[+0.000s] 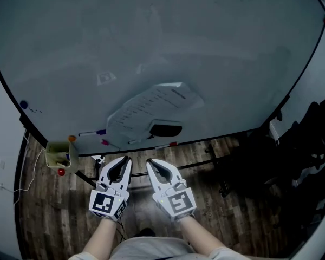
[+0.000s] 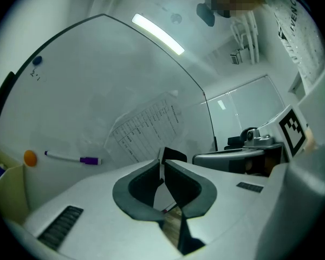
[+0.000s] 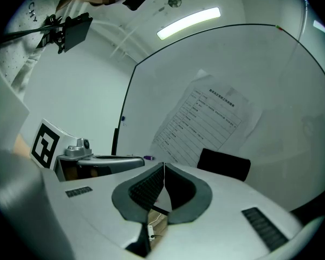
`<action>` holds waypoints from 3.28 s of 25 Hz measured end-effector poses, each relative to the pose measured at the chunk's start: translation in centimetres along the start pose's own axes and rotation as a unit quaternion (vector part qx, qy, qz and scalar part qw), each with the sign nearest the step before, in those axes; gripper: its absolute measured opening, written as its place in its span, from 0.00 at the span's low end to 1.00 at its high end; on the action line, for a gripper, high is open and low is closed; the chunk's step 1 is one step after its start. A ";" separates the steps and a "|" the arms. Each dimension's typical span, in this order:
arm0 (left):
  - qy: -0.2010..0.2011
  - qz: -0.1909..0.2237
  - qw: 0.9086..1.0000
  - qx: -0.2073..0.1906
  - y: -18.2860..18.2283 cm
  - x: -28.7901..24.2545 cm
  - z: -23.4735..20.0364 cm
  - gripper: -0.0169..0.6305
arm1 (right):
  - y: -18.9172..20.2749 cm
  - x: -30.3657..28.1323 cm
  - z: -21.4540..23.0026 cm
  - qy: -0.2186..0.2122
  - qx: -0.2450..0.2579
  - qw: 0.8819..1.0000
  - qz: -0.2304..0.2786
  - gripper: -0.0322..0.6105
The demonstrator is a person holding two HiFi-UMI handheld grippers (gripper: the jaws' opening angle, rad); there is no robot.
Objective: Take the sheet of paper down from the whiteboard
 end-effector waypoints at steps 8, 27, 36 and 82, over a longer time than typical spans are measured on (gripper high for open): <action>-0.003 -0.003 1.000 -0.004 0.6 -1.0 -2.4 0.14 | 0.6 -2.1 0.6 0.029 0.001 1.000 -0.011 0.08; -0.047 -0.034 0.998 0.026 2.8 -4.0 -4.1 0.24 | 1.4 -4.1 5.0 0.080 -0.048 0.994 -0.059 0.08; -0.056 -0.043 0.997 0.024 3.6 -4.5 -4.0 0.24 | 2.6 -4.4 5.9 0.080 -0.270 0.959 -0.029 0.24; -0.102 -0.050 0.993 0.017 4.1 -5.8 -5.5 0.27 | 3.2 -6.6 10.9 0.071 -0.695 0.712 0.071 0.47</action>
Point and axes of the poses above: the fingertips, and each gripper's own axes: x backward along the fingers, z to its right, y out of its underside, the point moved 7 cm from there along x, backward along the fingers, and after that the axes turned 1 degree about -z, right-handed, at the moved point
